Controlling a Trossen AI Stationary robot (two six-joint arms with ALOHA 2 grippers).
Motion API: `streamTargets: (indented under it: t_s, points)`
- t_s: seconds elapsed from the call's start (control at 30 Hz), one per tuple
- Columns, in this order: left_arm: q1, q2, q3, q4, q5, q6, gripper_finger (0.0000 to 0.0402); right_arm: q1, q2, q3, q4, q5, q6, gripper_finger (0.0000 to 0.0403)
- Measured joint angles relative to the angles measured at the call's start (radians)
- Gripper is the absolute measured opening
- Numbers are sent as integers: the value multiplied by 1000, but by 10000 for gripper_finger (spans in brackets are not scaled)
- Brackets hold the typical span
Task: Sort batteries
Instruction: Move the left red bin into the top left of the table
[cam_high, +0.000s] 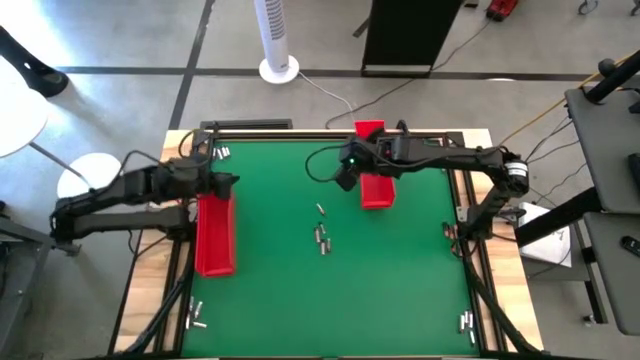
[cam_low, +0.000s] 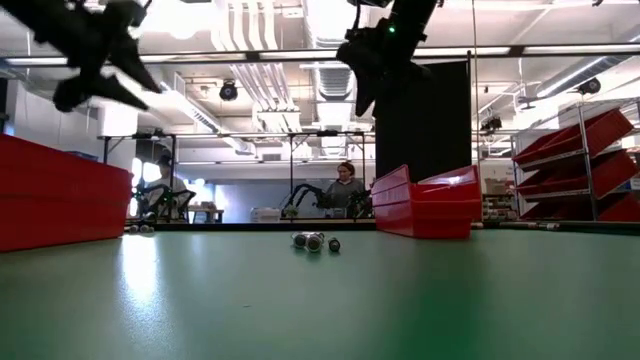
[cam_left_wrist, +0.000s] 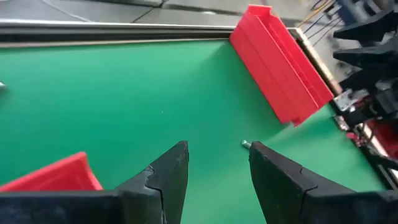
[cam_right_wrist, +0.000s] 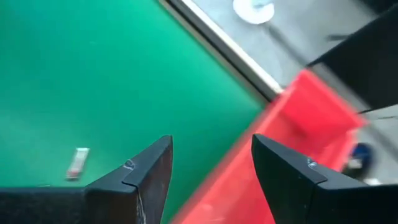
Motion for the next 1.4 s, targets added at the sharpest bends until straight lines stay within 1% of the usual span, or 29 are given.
streamTargets:
  t_s: [0.07,0.17,0.23,0.3,0.47,0.57,0.67,0.77,0.97,1.17,1.3,1.4]
  points:
    - [0,63,86,-106,1,-13,151,16,0,-22,0,80,-23,215]
    - [-2,158,169,-326,33,-119,151,38,-2,-81,0,170,-24,217]
    - [-7,218,200,-436,67,-181,151,50,-2,-132,1,205,-24,216]
    - [-10,267,219,-501,108,-228,151,56,-2,-184,19,224,-27,215]
    - [-20,361,238,-500,170,-290,151,56,-7,-281,69,225,-60,221]
    - [-28,415,218,-527,222,-336,151,58,-25,-316,76,225,-66,226]
    - [-46,464,191,-527,265,-343,151,63,-60,-343,78,224,-68,231]
    - [-67,498,184,-527,282,-349,151,72,-118,-369,85,225,-71,236]
    - [-87,558,160,-515,308,-382,151,98,-260,-441,183,223,-78,242]
    - [-109,620,106,-446,334,-393,148,110,-382,-519,257,189,-77,236]
    - [-126,663,104,-380,334,-393,123,110,-428,-542,262,182,-82,229]
    - [-136,701,104,-354,333,-384,82,110,-438,-549,264,174,-84,225]
